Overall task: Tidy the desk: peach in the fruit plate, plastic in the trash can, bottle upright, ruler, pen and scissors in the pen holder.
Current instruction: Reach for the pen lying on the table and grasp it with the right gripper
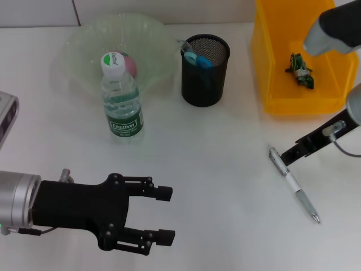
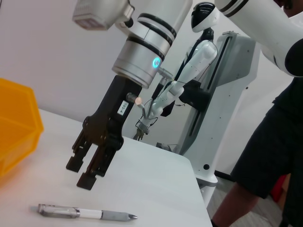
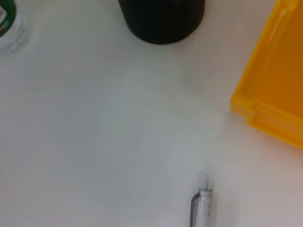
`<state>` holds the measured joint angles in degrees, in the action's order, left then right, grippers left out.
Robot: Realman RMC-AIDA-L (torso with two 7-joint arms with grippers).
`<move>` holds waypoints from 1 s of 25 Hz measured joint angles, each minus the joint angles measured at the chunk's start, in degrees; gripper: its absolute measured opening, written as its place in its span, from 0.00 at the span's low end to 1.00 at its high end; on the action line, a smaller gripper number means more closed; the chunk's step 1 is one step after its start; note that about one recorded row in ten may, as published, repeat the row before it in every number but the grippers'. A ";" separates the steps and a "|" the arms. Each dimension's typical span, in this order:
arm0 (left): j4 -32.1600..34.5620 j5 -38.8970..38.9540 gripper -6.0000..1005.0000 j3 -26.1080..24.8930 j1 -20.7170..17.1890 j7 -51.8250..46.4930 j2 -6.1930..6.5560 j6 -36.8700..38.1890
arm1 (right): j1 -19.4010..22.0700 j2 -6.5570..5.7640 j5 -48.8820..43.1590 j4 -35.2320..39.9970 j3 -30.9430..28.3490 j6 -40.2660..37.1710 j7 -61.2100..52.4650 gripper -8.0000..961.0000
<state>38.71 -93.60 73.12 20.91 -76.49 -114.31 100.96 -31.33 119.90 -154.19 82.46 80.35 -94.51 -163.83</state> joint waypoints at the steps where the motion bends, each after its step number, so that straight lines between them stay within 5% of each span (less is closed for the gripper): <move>1: -0.03 0.00 0.78 -0.01 -0.07 0.10 -0.09 -0.18 | 0.00 0.00 -0.16 -0.72 0.85 1.03 -0.53 0.72; 14: -0.48 -0.01 0.78 -0.35 -0.90 2.10 -0.40 -3.17 | -0.72 -0.02 -0.50 -4.17 7.73 7.39 -3.65 0.71; 19: -0.56 0.00 0.78 -0.35 -1.19 2.13 -0.43 -4.00 | -0.64 -0.02 -0.40 -4.71 8.26 8.18 -4.24 0.48; 25: -0.67 -0.04 0.78 -0.35 -1.43 2.14 -0.42 -4.22 | -0.54 -0.02 -0.39 -5.74 9.85 9.95 -4.99 0.43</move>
<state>38.05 -93.64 72.77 19.48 -74.35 -114.72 96.74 -31.87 119.88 -154.59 76.72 90.20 -84.57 -168.82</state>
